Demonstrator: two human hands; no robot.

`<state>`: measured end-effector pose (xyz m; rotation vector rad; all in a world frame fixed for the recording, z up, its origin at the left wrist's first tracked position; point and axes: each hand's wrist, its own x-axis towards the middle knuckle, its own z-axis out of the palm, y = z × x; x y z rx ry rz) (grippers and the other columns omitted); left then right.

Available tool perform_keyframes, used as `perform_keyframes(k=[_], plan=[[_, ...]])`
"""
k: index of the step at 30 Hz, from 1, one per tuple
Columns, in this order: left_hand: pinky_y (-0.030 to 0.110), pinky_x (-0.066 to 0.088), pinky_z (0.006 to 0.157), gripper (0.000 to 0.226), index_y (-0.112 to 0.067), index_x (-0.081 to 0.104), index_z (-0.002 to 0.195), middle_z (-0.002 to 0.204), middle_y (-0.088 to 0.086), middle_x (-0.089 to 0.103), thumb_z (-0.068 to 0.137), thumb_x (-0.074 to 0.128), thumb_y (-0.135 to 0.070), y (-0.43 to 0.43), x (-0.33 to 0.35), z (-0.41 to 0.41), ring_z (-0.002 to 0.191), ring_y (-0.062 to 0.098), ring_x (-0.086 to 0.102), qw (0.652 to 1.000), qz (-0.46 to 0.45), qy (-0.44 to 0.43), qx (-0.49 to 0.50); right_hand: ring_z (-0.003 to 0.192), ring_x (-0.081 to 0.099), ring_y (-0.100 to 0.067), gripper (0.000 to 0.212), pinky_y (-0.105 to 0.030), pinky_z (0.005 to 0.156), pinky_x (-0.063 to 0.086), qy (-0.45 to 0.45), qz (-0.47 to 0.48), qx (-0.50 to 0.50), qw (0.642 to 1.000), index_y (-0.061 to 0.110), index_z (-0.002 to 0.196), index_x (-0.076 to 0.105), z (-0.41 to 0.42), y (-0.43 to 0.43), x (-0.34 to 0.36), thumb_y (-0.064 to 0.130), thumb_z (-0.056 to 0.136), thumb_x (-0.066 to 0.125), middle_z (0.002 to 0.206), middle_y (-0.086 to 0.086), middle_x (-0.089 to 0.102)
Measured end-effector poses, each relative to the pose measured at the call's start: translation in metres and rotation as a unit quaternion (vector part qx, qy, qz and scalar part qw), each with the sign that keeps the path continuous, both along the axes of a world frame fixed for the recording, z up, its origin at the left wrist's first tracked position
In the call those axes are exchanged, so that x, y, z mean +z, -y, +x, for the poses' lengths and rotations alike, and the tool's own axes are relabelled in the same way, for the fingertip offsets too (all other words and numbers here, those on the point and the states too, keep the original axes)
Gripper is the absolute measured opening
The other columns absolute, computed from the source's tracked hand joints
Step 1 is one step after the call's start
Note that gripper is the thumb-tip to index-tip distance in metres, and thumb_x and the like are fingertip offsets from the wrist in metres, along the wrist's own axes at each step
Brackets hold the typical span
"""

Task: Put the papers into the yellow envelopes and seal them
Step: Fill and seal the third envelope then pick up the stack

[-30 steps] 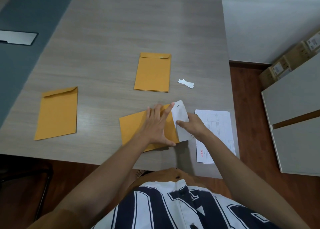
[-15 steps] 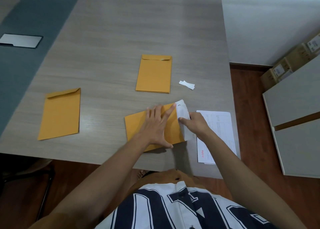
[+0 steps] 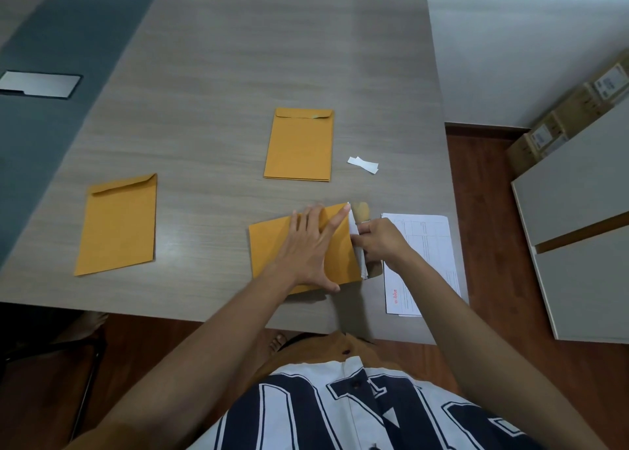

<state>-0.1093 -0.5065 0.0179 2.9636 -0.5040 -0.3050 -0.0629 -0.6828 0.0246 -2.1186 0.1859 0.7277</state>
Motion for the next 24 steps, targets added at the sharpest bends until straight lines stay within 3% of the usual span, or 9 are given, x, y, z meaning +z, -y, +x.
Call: perform_keyframes(k=[4, 10, 15, 18, 24], plan=[[0.059, 0.026, 0.111, 0.157, -0.032, -0.018, 0.153, 0.148, 0.021, 0.026, 0.037, 0.075, -0.079, -0.001, 0.003, -0.001, 0.139, 0.037, 0.026, 1.000, 0.003, 0.004, -0.001, 0.081, 0.062, -0.022, 0.017, -0.040, 0.083, 0.054, -0.010, 0.005, 0.019, 1.000, 0.013, 0.099, 0.078, 0.000, -0.002, 0.001, 0.022, 0.090, 0.068, 0.077, -0.001, 0.064], [0.059, 0.025, 0.112, 0.157, -0.033, -0.022, 0.151, 0.151, 0.019, 0.023, 0.038, 0.075, -0.079, -0.009, 0.003, -0.004, 0.141, 0.035, 0.023, 1.000, -0.003, -0.006, 0.006, 0.086, 0.070, -0.034, 0.021, -0.044, 0.080, 0.060, -0.040, 0.031, -0.003, 0.999, 0.002, 0.092, 0.075, 0.002, 0.002, 0.008, 0.023, 0.088, 0.072, 0.092, -0.020, 0.069], [0.060, 0.026, 0.112, 0.158, -0.032, -0.019, 0.153, 0.147, 0.021, 0.029, 0.036, 0.077, -0.079, -0.004, 0.005, -0.002, 0.137, 0.036, 0.028, 1.000, -0.013, 0.019, -0.012, 0.081, 0.071, -0.037, 0.012, -0.047, 0.075, 0.061, -0.035, 0.006, -0.008, 0.999, -0.002, 0.088, 0.074, -0.002, -0.009, 0.011, 0.009, 0.088, 0.067, 0.091, -0.023, 0.070], [0.060, 0.025, 0.112, 0.158, -0.032, -0.019, 0.153, 0.149, 0.021, 0.026, 0.037, 0.076, -0.080, -0.004, 0.006, -0.002, 0.139, 0.036, 0.026, 1.000, -0.009, 0.015, -0.014, 0.075, 0.072, -0.034, 0.016, -0.044, 0.068, 0.062, -0.032, 0.020, -0.036, 0.999, 0.006, 0.078, 0.072, -0.003, -0.010, 0.014, 0.002, 0.087, 0.061, 0.082, -0.017, 0.070], [0.062, 0.023, 0.113, 0.156, -0.033, -0.020, 0.153, 0.153, 0.019, 0.020, 0.039, 0.076, -0.080, -0.005, 0.006, 0.000, 0.143, 0.036, 0.022, 1.000, -0.014, 0.006, -0.008, 0.073, 0.072, -0.025, 0.010, -0.032, 0.062, 0.062, -0.036, 0.012, 0.003, 0.999, 0.010, 0.092, 0.075, -0.002, -0.004, 0.021, 0.006, 0.086, 0.068, 0.084, -0.008, 0.070]])
